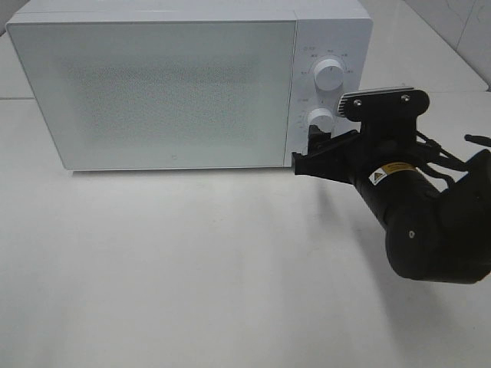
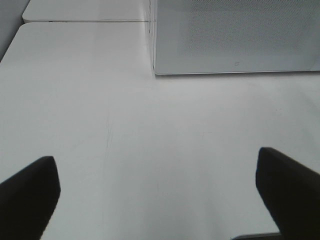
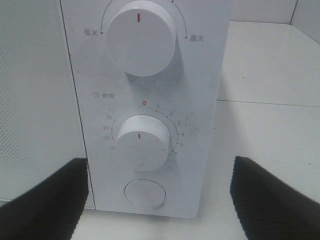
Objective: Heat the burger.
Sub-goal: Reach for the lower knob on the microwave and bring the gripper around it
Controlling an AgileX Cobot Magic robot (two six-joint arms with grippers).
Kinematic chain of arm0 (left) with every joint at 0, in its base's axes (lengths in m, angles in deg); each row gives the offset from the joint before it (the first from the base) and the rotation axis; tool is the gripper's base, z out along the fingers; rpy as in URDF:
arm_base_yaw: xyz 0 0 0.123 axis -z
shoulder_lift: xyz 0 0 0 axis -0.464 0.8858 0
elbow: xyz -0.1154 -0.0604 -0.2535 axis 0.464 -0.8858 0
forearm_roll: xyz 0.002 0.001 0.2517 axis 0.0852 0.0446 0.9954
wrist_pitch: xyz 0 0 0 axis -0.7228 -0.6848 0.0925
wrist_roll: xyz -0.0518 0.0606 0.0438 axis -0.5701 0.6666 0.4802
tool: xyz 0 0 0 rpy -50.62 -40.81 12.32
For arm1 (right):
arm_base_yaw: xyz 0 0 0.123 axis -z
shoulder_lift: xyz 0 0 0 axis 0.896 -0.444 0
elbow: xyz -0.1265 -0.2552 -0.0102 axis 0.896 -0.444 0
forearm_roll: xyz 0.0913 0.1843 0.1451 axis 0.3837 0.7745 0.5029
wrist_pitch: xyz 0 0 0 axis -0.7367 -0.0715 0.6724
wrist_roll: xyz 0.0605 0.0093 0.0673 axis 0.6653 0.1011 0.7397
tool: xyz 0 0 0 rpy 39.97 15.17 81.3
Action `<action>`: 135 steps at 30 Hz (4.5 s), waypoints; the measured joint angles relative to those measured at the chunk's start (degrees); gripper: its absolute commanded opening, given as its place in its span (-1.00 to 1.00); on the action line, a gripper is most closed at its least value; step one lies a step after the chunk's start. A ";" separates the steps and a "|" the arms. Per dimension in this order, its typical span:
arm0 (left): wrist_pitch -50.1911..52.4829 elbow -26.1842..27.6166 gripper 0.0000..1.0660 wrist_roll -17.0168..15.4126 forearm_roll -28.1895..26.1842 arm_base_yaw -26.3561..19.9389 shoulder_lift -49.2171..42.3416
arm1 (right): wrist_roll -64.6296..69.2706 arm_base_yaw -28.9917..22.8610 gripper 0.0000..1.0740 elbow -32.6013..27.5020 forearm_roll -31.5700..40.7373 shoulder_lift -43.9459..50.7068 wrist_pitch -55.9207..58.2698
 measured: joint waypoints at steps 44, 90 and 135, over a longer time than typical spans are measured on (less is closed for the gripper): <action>0.00 0.00 0.87 0.00 0.00 0.00 0.00 | -1.09 2.01 0.37 12.61 1.49 -10.37 -0.23; 0.00 0.00 0.87 0.00 0.00 0.00 0.00 | -1.15 2.06 0.26 13.29 3.04 -10.49 0.17; 0.00 0.00 0.87 0.00 0.00 0.00 0.00 | -1.03 2.06 -1.00 13.24 0.80 -10.94 0.17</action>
